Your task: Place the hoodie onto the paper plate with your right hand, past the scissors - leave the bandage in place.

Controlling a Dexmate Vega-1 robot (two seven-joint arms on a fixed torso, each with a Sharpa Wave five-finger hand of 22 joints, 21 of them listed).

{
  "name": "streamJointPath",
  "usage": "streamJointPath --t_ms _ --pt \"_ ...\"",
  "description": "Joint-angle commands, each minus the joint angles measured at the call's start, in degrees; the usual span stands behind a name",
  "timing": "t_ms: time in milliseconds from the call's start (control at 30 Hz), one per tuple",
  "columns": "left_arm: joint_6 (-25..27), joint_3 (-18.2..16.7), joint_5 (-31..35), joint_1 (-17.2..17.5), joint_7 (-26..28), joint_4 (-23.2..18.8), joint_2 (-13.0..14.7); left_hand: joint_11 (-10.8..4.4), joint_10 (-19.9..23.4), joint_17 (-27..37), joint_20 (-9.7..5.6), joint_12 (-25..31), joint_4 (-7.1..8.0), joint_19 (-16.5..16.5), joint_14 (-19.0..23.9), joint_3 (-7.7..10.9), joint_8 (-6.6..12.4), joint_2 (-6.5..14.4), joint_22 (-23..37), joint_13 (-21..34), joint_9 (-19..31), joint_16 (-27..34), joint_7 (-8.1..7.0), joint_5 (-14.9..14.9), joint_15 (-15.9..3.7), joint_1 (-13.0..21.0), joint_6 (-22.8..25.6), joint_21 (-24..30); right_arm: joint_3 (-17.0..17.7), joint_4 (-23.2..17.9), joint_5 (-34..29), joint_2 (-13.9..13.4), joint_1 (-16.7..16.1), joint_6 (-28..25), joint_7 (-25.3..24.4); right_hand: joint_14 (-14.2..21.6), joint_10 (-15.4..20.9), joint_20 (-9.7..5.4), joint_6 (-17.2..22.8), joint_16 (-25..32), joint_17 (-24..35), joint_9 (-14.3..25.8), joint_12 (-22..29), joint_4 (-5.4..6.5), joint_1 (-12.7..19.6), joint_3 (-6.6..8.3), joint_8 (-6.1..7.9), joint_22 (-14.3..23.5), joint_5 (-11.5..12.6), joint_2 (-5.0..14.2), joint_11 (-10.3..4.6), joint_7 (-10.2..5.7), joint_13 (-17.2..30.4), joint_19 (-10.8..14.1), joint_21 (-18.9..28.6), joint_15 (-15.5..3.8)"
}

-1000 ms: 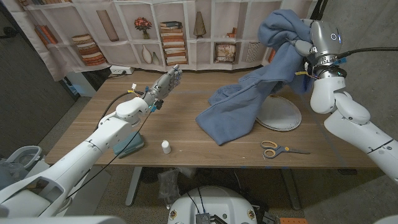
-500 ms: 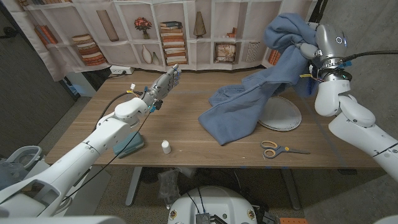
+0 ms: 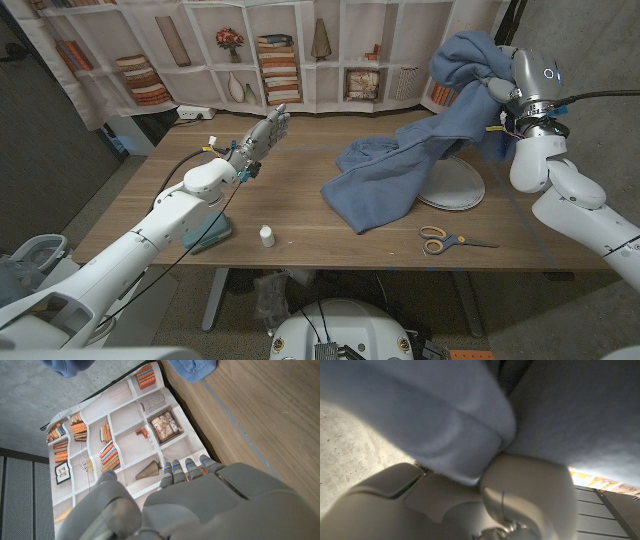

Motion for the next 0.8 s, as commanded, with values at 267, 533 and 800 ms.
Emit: streamJointPath --t_ms 267,533,800 --pt "1.0 0.6 0.3 -1.3 0.0 0.7 -0.5 0.05 0.0 0.1 -0.71 0.1 0.14 -0.3 -0.3 -0.24 0.25 0.1 0.3 0.3 0.3 0.2 0.41 0.1 -0.1 0.9 0.0 0.3 -1.7 1.3 -0.3 -1.0 -2.0 -3.2 -0.8 -0.7 0.8 -4.57 3.6 -0.2 0.1 0.3 -0.4 3.64 7.1 3.42 0.09 0.0 0.2 8.87 -0.64 -3.17 0.3 -0.8 0.0 -3.08" --pt "1.0 0.6 0.1 -1.1 0.0 0.8 -0.6 0.06 0.0 0.1 -0.72 0.1 0.14 -0.3 -0.4 -0.31 0.27 0.1 0.3 0.3 0.3 0.2 0.47 0.1 -0.09 0.9 0.1 0.3 -2.9 1.3 -0.1 -1.4 -2.7 -4.0 -0.3 -0.8 1.1 -4.54 3.7 -0.2 0.1 0.3 -0.5 3.73 6.9 3.39 0.01 -0.1 0.2 8.88 -0.6 -3.26 0.3 -1.0 0.1 -3.12" --pt "1.0 0.8 -0.1 -1.1 -0.3 1.3 -0.7 0.09 0.0 0.1 -0.72 0.1 0.14 -0.3 -0.4 -0.38 0.28 0.1 0.3 0.3 0.3 0.2 0.54 0.0 -0.06 1.0 0.1 0.3 -4.2 1.4 0.1 -2.0 -2.8 -4.2 0.5 -0.8 1.0 -4.52 3.8 -0.1 0.2 0.3 -0.6 3.9 6.6 3.31 -0.05 -0.1 0.2 8.92 -0.69 -3.24 0.3 -1.2 0.2 -3.09"
